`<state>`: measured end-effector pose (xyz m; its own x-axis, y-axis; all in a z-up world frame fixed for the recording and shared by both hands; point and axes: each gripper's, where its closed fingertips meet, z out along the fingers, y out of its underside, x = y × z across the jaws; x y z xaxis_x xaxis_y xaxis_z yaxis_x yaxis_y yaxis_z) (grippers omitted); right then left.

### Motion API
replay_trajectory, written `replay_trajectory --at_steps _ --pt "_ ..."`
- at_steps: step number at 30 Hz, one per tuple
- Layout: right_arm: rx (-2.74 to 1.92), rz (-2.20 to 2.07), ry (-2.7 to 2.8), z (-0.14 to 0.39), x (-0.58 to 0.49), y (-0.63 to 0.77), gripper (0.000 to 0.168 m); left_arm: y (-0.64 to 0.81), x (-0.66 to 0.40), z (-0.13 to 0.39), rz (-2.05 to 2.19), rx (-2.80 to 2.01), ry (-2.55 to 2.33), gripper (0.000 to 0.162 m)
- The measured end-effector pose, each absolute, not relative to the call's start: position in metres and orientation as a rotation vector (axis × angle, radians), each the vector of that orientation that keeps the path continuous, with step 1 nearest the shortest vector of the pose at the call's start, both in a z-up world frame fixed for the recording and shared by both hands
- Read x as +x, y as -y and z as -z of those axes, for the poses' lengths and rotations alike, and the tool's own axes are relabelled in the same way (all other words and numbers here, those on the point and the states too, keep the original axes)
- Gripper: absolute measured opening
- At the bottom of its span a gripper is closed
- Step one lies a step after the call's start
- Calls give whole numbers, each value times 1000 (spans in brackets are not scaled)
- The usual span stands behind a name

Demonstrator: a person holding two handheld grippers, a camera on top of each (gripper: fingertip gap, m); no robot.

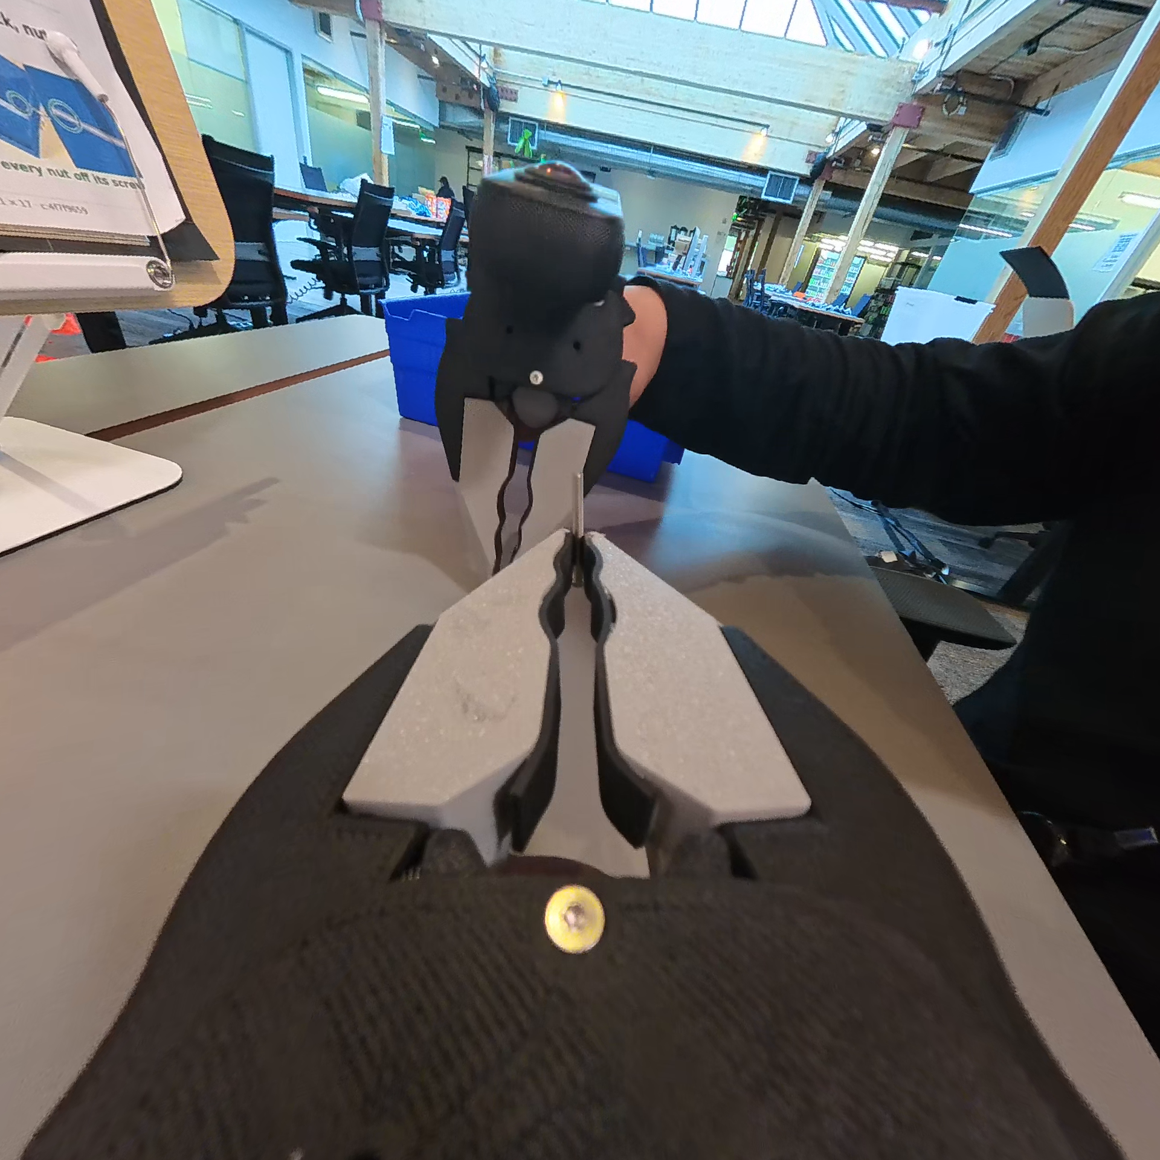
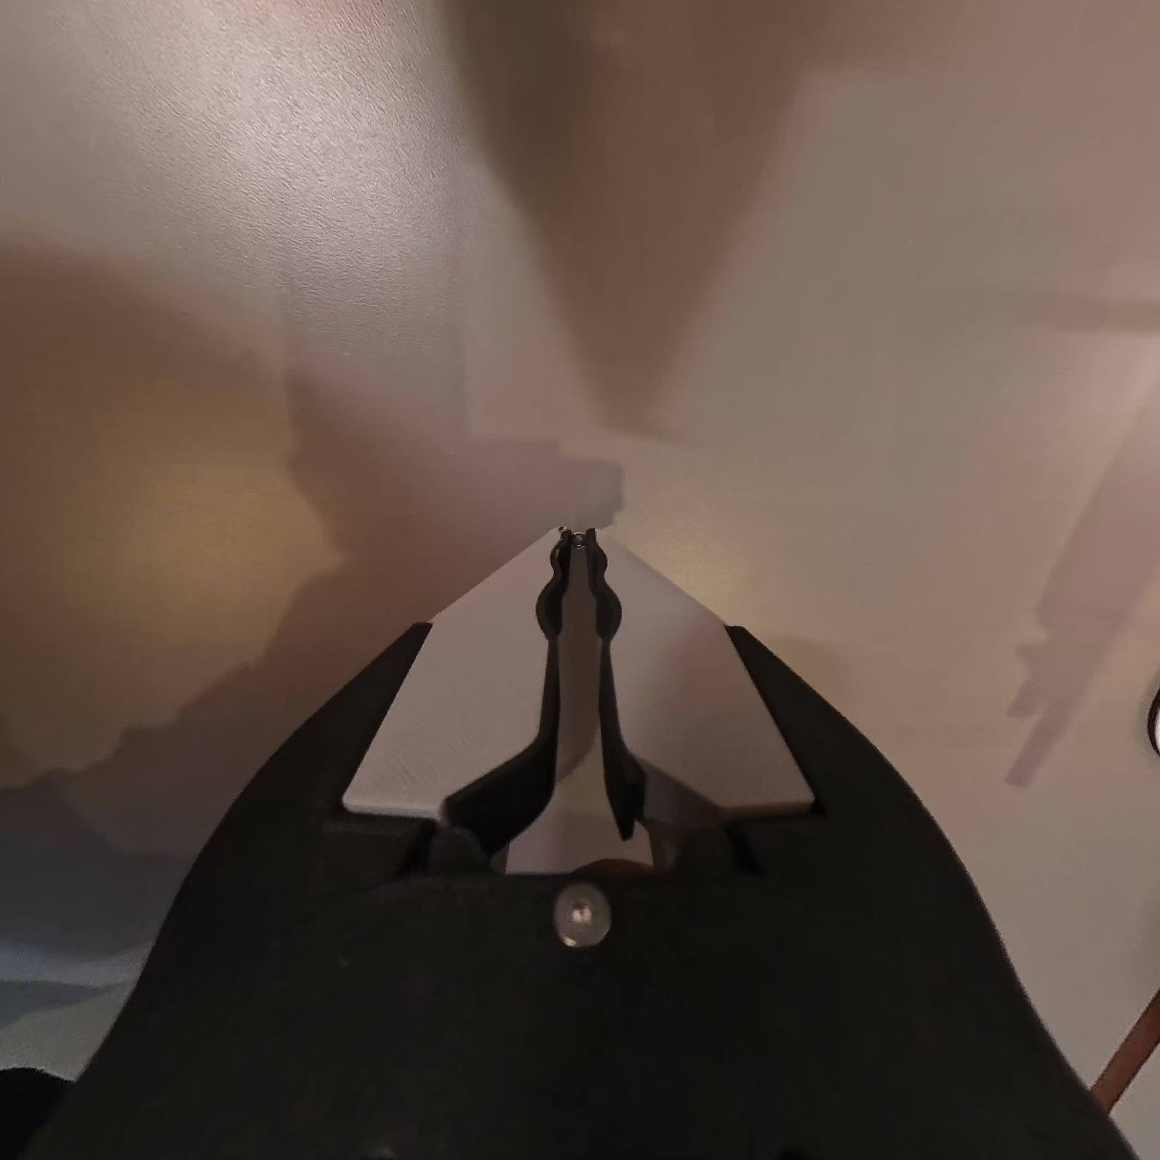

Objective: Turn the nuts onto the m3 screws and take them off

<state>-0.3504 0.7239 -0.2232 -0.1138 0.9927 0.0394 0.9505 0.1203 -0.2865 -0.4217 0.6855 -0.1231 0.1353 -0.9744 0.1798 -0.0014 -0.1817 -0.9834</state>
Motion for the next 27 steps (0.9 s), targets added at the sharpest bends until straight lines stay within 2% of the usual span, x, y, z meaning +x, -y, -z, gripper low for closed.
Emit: replay_trajectory --at_steps 12,27 --pt "-1879 -398 2095 190 -356 -721 2 -685 -416 125 1173 -1411 -1041 0" --pt "-1672 -657 2055 108 -389 -696 2 -678 -394 129 1096 -1417 -1059 0"
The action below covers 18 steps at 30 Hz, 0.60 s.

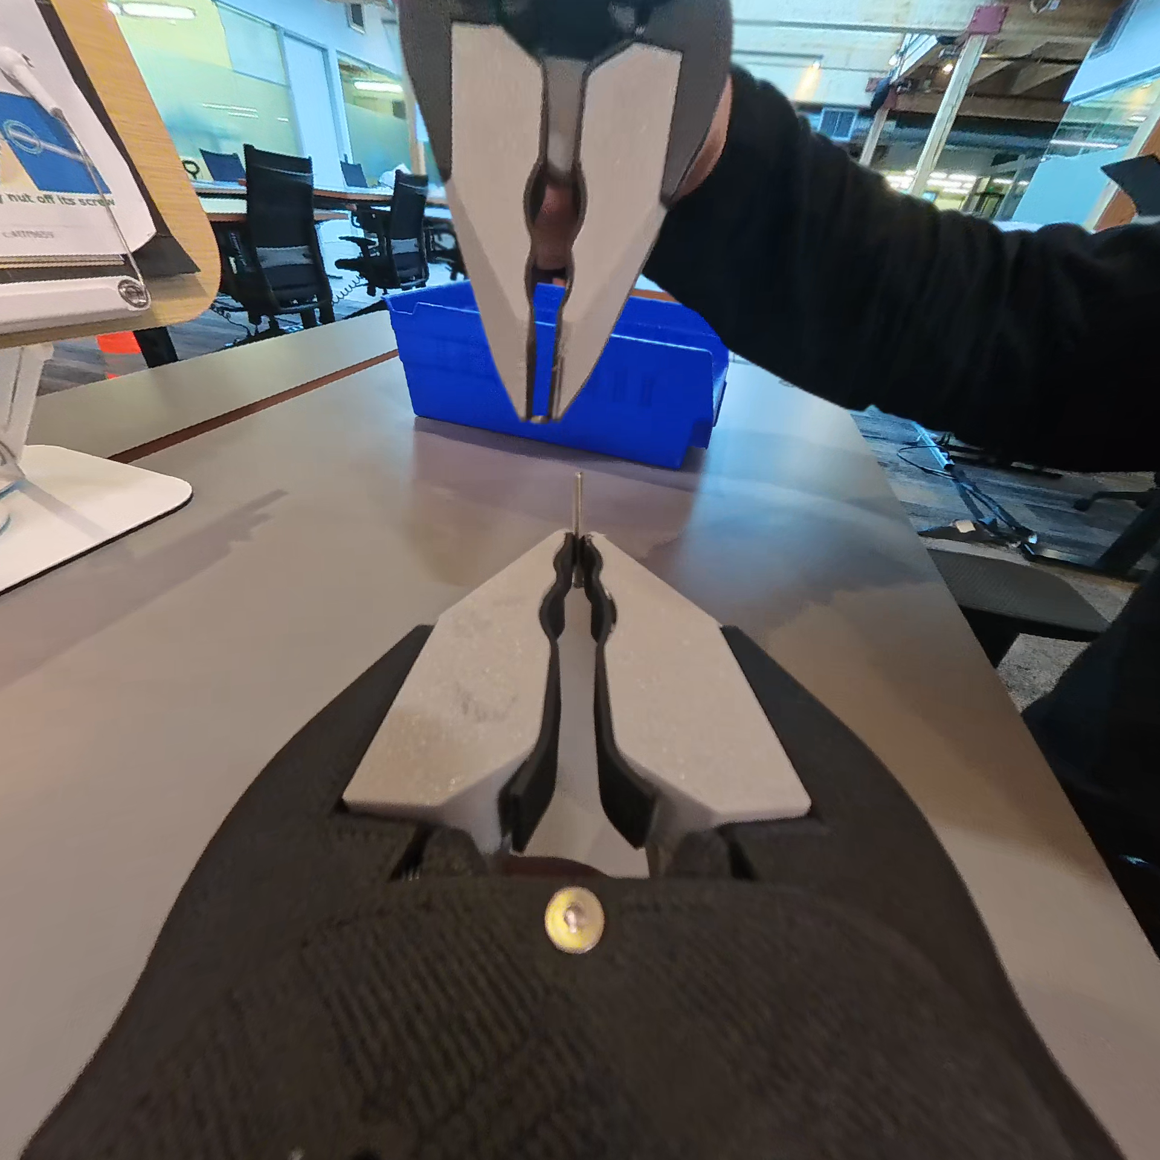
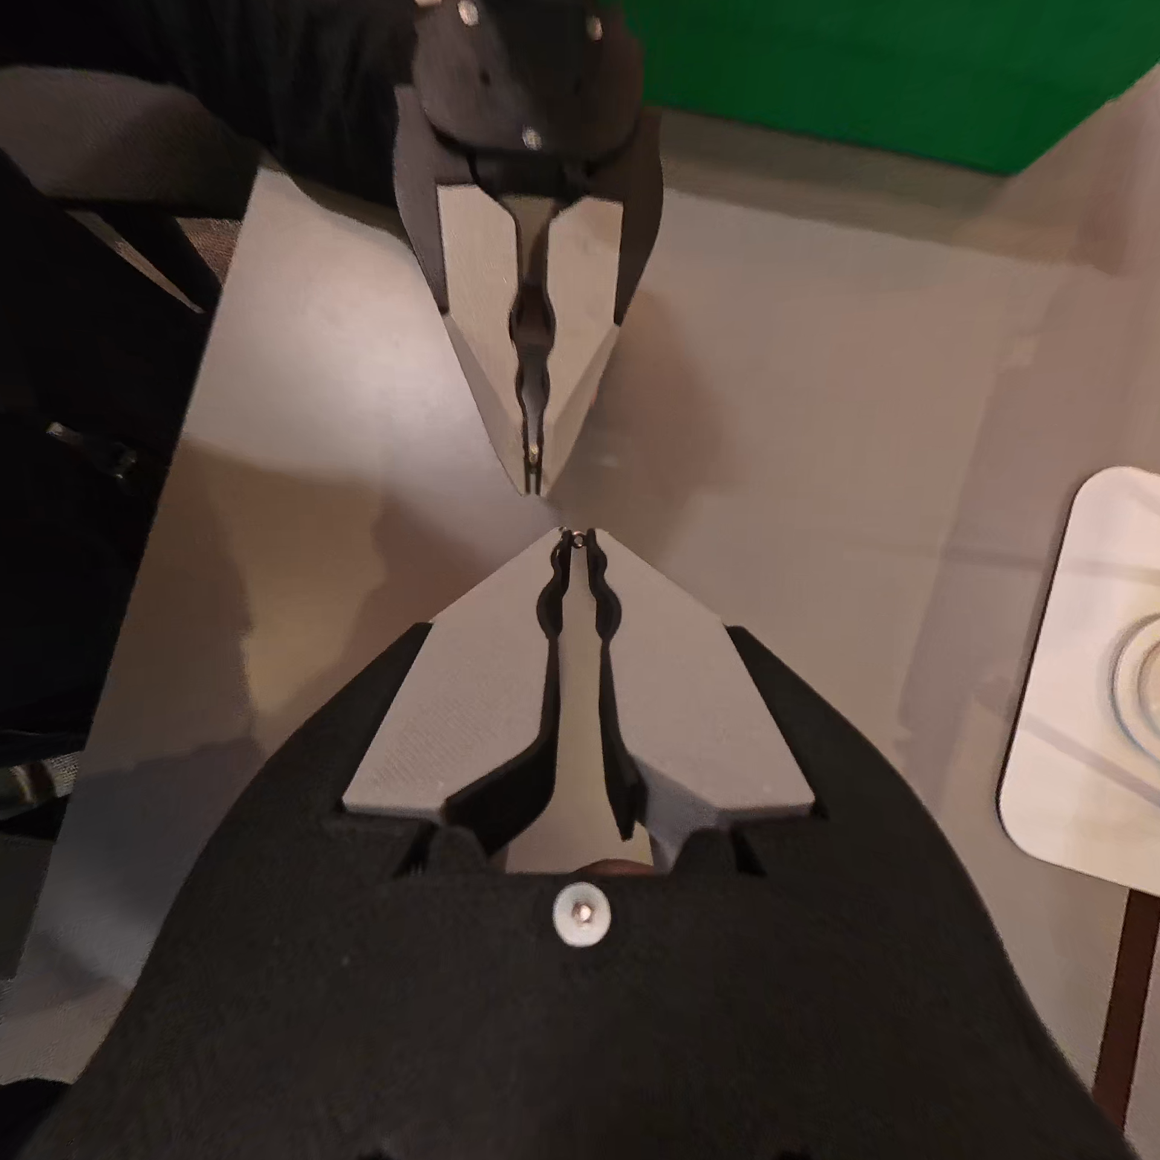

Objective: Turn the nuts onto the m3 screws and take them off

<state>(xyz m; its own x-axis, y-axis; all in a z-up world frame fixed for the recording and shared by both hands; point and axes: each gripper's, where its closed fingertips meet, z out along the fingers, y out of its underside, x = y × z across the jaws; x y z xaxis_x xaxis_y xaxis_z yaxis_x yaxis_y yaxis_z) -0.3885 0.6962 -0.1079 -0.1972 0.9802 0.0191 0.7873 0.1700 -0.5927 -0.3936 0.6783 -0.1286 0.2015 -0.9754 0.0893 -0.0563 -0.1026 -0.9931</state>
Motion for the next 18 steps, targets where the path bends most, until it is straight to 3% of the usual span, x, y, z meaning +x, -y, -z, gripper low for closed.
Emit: replay_trajectory --at_steps 18 --pt "-1595 -606 2170 100 -409 -677 2 -678 -393 127 1113 -1418 -1047 0"
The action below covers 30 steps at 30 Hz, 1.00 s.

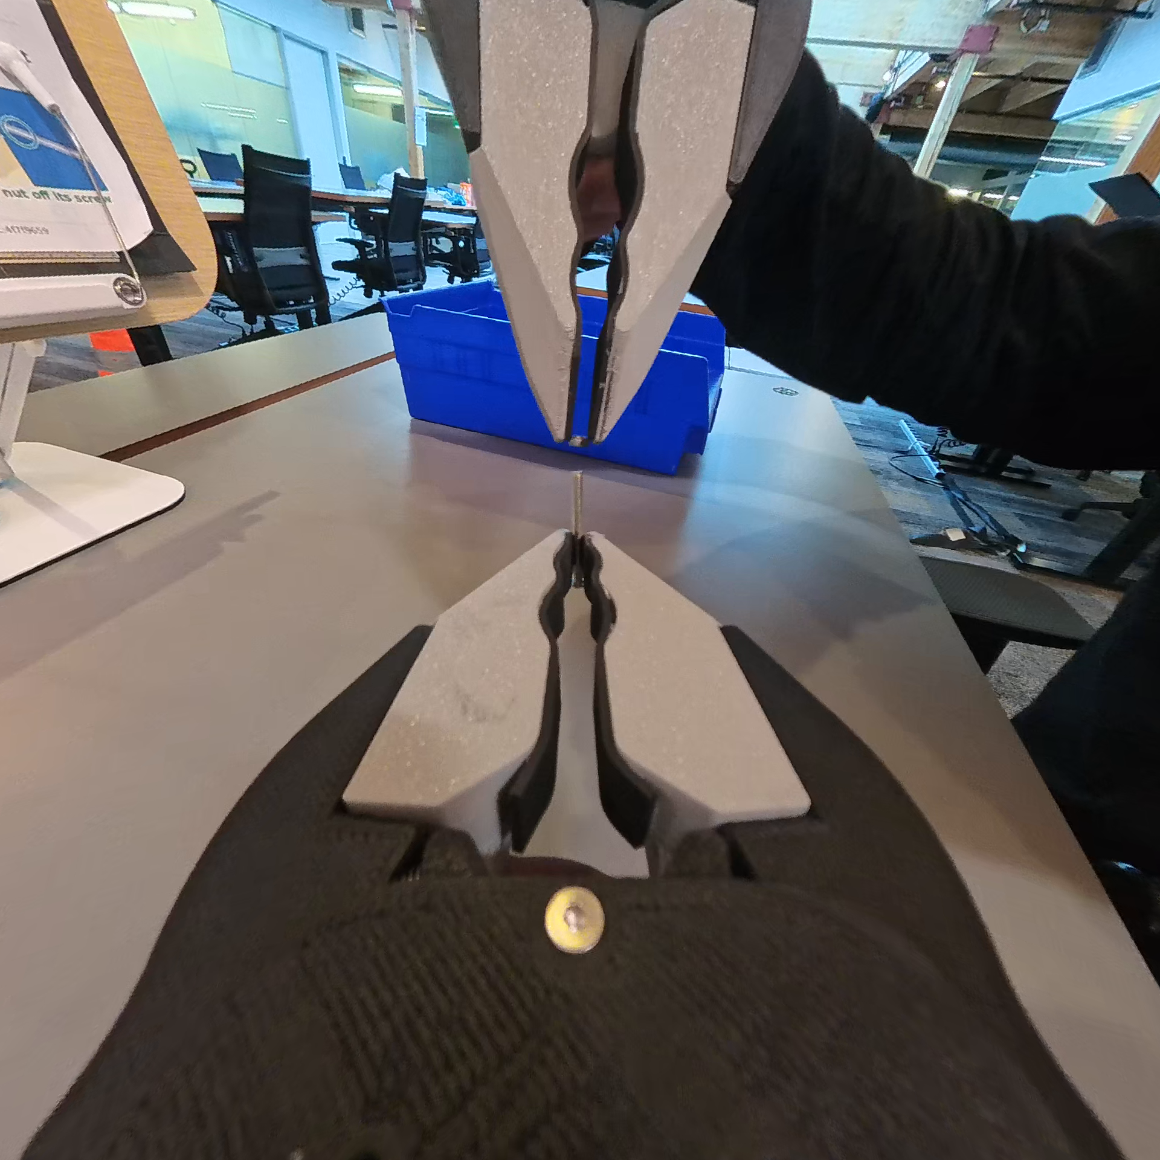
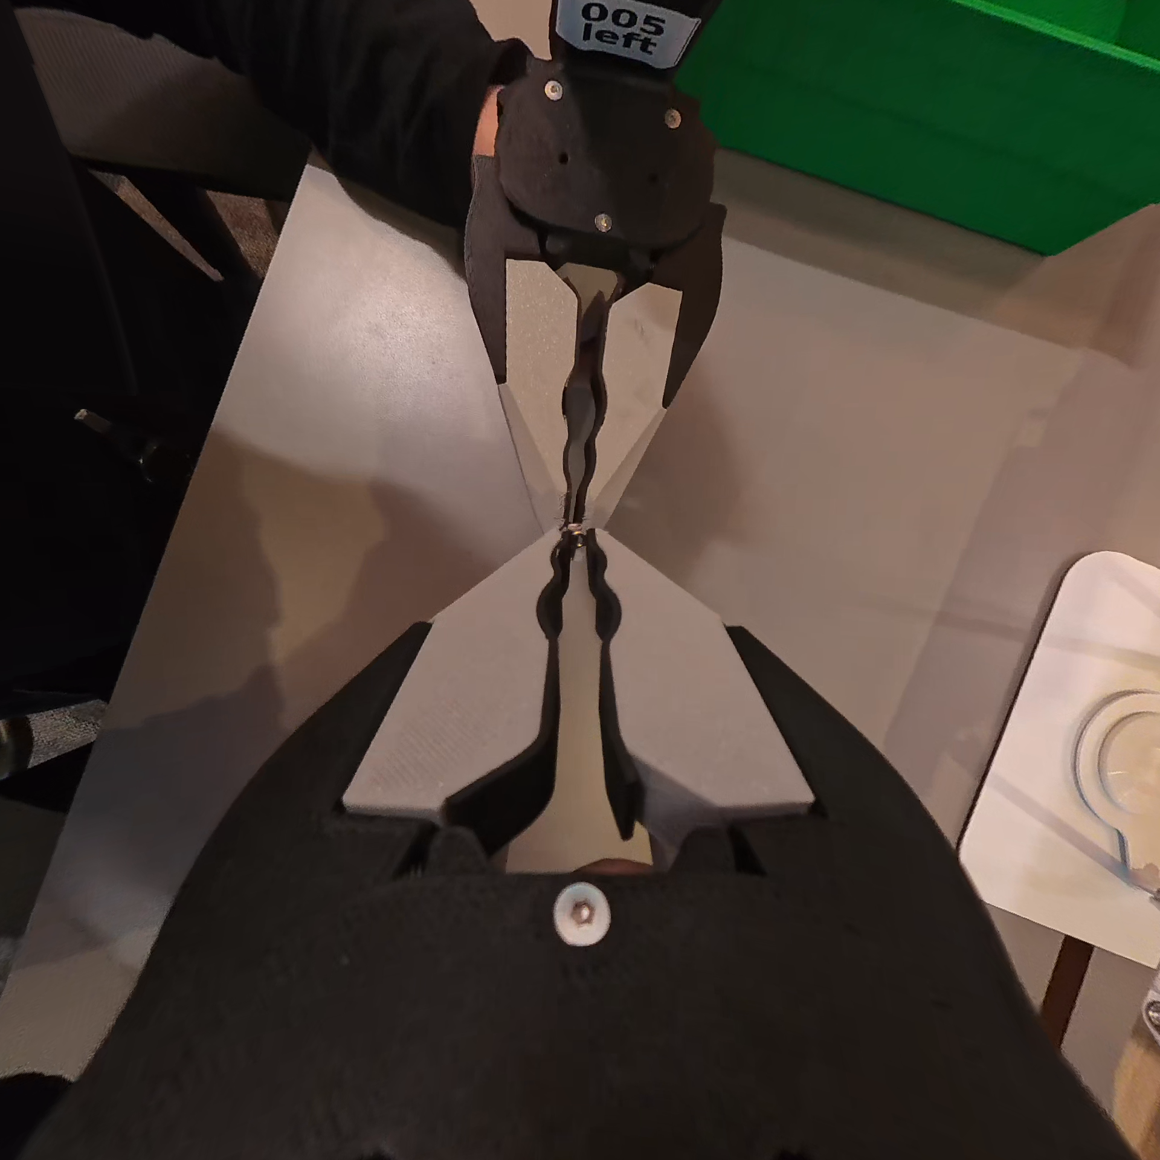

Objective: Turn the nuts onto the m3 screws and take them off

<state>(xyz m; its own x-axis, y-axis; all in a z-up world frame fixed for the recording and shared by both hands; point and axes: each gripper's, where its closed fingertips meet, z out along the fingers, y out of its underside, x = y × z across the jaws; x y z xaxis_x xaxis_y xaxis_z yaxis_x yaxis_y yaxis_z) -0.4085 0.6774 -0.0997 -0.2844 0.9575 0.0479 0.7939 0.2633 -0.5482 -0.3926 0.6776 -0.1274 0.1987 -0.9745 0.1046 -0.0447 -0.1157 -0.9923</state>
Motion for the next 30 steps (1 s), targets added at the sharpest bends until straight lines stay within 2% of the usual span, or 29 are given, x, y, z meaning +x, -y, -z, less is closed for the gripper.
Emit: replay_trajectory --at_steps 30 --pt "-1592 -517 2255 108 -413 -675 1 -676 -392 128 1123 -1422 -1056 0"
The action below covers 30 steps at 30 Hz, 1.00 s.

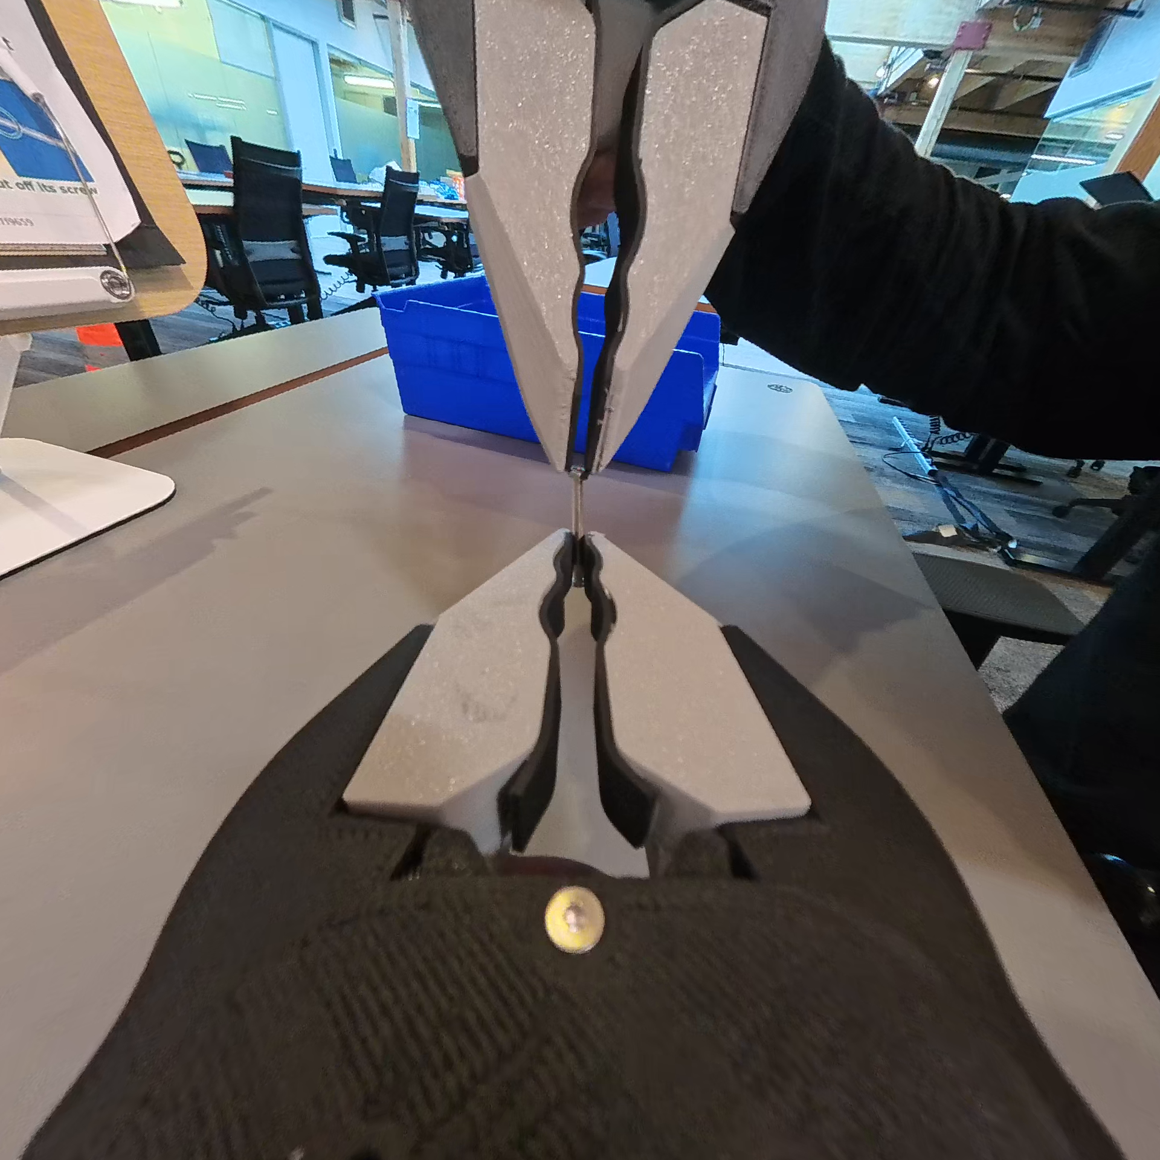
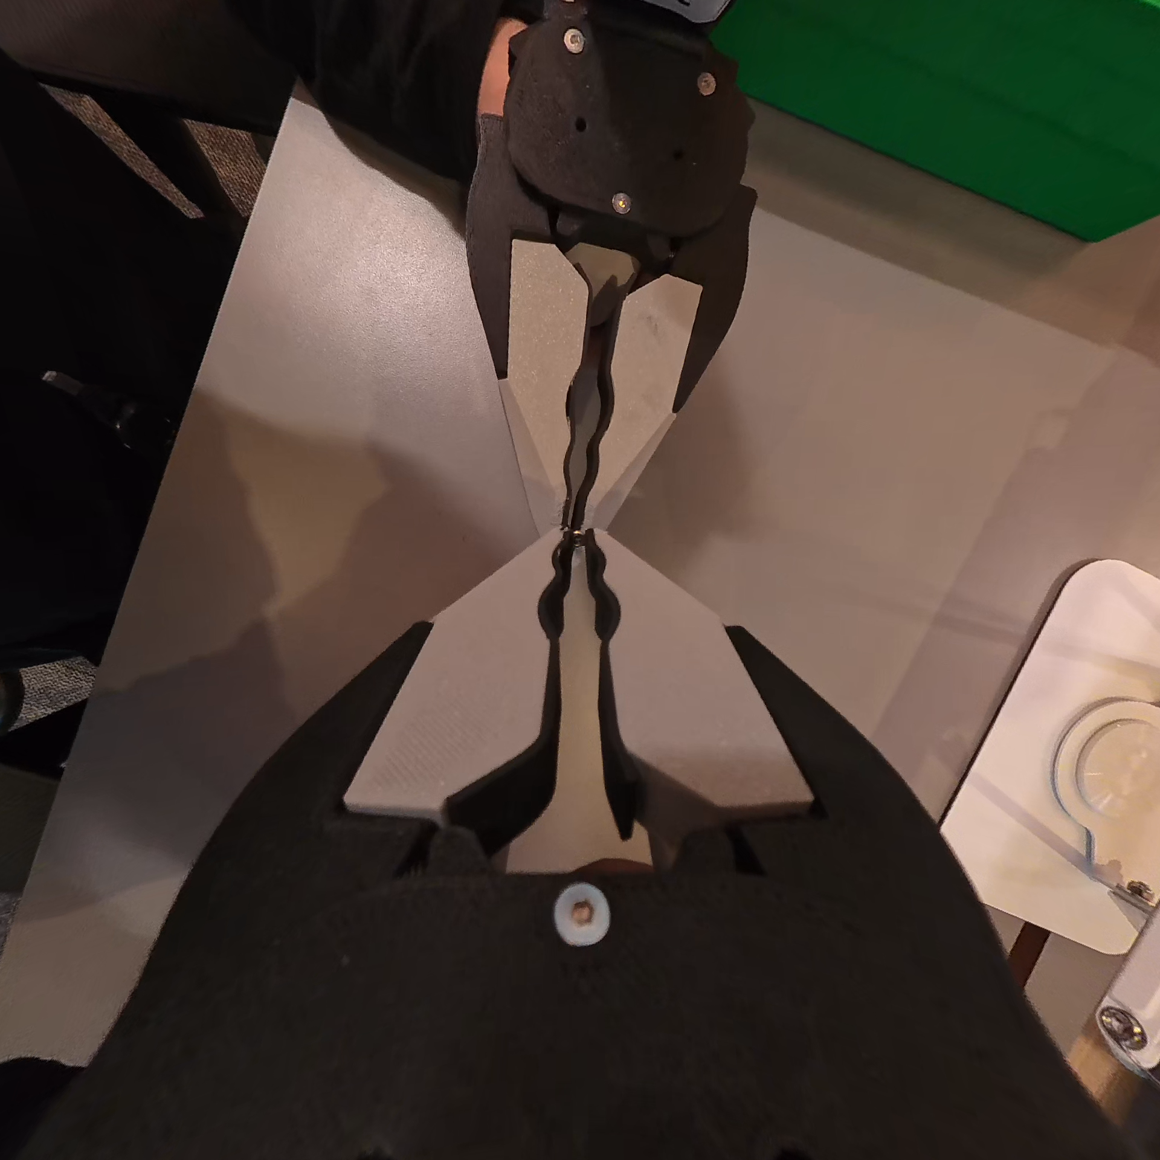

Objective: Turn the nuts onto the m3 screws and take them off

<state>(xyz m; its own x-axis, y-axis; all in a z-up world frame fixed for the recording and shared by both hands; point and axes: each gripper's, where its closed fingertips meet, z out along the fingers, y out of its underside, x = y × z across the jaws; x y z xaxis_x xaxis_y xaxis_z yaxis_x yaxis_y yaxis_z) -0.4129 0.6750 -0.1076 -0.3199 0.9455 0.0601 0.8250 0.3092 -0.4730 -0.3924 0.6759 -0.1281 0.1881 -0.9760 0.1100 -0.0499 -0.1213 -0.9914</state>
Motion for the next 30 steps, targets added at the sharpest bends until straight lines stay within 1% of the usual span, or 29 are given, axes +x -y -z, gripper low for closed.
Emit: replay_trajectory --at_steps 30 --pt "-1647 -535 2297 110 -413 -674 3 -676 -392 130 1121 -1432 -1063 0"
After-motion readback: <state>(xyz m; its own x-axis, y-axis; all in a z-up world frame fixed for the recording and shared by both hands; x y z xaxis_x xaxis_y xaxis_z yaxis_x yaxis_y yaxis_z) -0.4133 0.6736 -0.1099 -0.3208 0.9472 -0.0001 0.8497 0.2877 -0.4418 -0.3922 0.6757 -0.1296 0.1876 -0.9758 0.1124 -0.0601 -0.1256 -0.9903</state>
